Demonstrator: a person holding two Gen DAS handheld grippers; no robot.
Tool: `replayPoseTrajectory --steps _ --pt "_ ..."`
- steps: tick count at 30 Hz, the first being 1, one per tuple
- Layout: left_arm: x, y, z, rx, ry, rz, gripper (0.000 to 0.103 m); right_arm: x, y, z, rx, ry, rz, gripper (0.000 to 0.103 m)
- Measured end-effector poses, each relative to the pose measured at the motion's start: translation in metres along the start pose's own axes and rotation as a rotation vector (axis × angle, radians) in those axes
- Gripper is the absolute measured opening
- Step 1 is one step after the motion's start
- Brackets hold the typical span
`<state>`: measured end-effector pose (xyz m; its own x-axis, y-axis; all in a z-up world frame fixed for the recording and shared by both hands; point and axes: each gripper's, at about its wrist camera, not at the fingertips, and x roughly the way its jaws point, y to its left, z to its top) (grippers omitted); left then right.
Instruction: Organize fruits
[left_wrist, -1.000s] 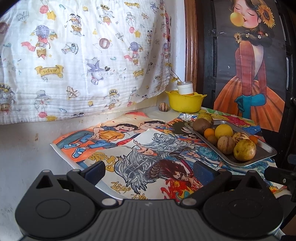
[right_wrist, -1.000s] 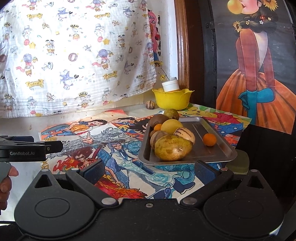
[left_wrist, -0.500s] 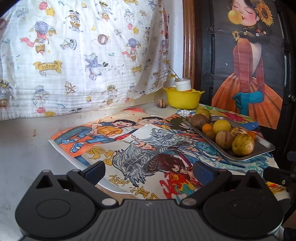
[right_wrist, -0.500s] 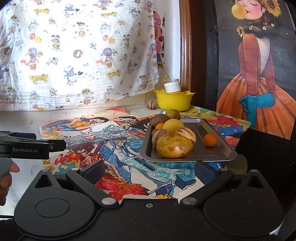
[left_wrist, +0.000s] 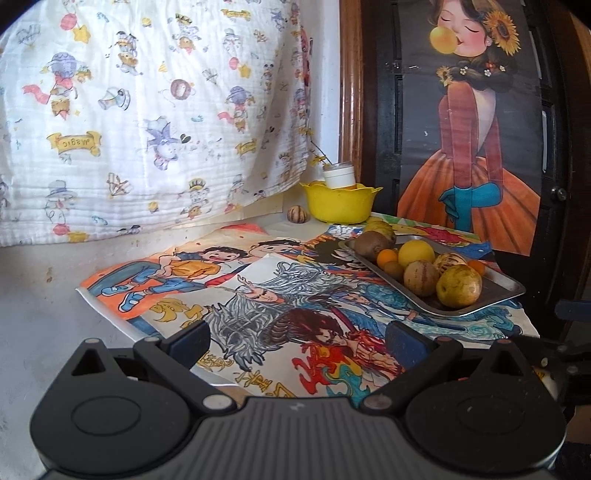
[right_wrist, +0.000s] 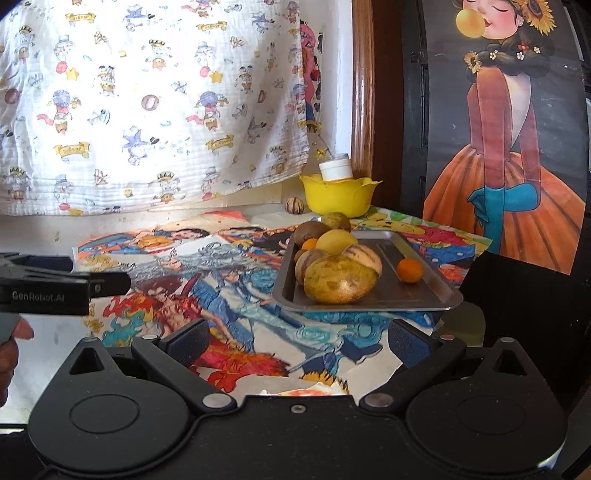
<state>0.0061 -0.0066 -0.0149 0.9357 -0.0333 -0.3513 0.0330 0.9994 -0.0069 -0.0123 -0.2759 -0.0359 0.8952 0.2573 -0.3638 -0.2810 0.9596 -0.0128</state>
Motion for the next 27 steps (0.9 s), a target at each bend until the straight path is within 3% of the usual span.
replayPoseTrajectory --steps 27 --pt "-0.0017 0.0004 -0.0007 0.001 -0.003 -0.005 0.103 -0.0029 0.0020 -0.0012 -0.008 -0.018 -0.005 0.102"
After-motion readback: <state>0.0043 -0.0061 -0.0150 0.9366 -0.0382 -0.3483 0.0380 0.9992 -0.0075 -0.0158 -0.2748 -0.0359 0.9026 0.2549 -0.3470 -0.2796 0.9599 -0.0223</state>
